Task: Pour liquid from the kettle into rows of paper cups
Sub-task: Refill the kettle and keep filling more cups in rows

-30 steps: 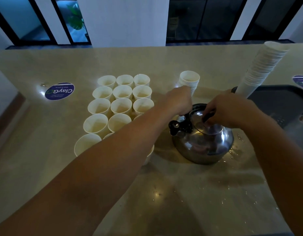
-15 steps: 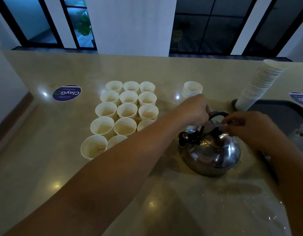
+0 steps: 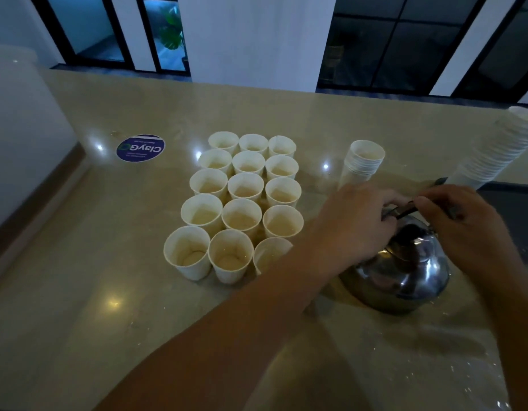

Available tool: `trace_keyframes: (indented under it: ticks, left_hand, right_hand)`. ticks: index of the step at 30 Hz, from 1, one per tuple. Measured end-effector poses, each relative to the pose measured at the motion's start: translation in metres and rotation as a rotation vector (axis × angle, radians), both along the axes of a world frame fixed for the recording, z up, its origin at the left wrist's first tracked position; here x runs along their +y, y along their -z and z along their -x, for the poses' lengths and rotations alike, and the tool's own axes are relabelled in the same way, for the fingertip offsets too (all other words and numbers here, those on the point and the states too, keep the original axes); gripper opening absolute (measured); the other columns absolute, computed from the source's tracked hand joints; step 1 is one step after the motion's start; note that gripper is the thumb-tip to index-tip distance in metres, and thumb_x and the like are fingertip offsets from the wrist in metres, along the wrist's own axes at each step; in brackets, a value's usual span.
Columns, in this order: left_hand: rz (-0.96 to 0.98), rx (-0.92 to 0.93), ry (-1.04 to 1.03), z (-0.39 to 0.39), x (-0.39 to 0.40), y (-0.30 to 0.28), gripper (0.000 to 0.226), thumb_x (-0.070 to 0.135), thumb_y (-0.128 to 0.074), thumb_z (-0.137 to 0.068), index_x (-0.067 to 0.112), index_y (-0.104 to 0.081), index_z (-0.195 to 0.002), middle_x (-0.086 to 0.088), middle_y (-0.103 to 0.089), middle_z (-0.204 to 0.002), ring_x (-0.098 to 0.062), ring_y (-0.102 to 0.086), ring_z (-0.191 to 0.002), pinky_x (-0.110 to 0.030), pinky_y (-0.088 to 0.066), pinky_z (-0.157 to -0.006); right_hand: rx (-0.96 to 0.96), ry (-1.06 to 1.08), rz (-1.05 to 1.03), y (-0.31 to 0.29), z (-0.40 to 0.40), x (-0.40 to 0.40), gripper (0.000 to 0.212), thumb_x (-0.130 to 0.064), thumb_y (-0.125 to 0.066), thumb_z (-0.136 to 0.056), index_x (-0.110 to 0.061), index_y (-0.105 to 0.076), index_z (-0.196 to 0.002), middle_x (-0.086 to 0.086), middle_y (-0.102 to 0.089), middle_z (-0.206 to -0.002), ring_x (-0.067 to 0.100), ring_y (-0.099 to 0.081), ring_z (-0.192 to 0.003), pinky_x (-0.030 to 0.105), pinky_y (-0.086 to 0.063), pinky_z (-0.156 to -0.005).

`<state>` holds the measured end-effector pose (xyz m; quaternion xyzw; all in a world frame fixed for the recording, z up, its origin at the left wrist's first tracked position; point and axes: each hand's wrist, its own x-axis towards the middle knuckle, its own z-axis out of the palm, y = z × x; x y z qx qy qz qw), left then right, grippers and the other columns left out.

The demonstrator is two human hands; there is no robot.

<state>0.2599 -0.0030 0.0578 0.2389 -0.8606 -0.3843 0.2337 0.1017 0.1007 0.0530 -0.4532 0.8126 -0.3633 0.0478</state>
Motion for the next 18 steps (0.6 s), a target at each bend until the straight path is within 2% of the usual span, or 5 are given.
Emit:
trace_keyframes:
  ticks: [3,9,13,16,18]
  left_hand:
    - [0.03,0.039,-0.012,-0.015,0.005,-0.001,0.032,0.017,-0.064,-0.092,0.026,-0.068,-0.122,0.004,-0.065,-0.12,-0.014,-0.058,-0.109,-0.026,-0.045,-0.09]
    - [-0.01,-0.05,-0.11,-0.02,-0.017,-0.008,0.038,0.02,-0.063,-0.092,0.027,-0.064,-0.129,0.004,-0.063,-0.128,-0.015,-0.059,-0.112,-0.028,-0.045,-0.088]
    - [-0.012,-0.119,-0.187,-0.01,-0.037,-0.014,0.041,0.025,-0.064,-0.09,0.03,-0.062,-0.13,0.005,-0.065,-0.122,-0.015,-0.061,-0.107,-0.033,-0.049,-0.086]
    - [-0.035,-0.225,-0.205,-0.001,-0.049,-0.013,0.045,0.027,-0.065,-0.09,0.025,-0.057,-0.134,0.001,-0.065,-0.122,-0.019,-0.062,-0.108,-0.037,-0.052,-0.09]
    - [-0.037,-0.288,-0.177,0.002,-0.053,-0.013,0.048,0.027,-0.065,-0.09,0.022,-0.054,-0.136,0.0,-0.064,-0.123,-0.021,-0.061,-0.11,-0.035,-0.05,-0.088]
  right_hand:
    - [-0.046,-0.001,-0.029,-0.003,-0.006,-0.009,0.003,-0.03,-0.063,-0.096,-0.029,-0.065,-0.098,-0.006,-0.068,-0.099,0.018,-0.061,-0.098,0.036,-0.044,-0.086]
    - [-0.094,0.045,-0.014,-0.02,-0.001,-0.052,0.017,-0.035,-0.067,-0.095,-0.022,-0.069,-0.106,-0.002,-0.069,-0.1,0.019,-0.063,-0.095,0.034,-0.045,-0.084]
    - [0.048,0.08,0.002,-0.03,0.019,-0.081,0.023,-0.039,-0.067,-0.094,-0.027,-0.065,-0.113,-0.005,-0.066,-0.111,0.017,-0.062,-0.094,0.033,-0.042,-0.083]
    - [0.179,-0.003,-0.156,-0.028,0.029,-0.101,0.037,-0.041,-0.068,-0.093,-0.028,-0.06,-0.127,0.003,-0.058,-0.128,0.016,-0.057,-0.103,0.034,-0.042,-0.089]
    - [0.211,-0.042,-0.237,-0.033,0.027,-0.103,0.041,-0.044,-0.067,-0.092,-0.026,-0.059,-0.128,0.004,-0.057,-0.127,0.012,-0.049,-0.103,0.032,-0.037,-0.089]
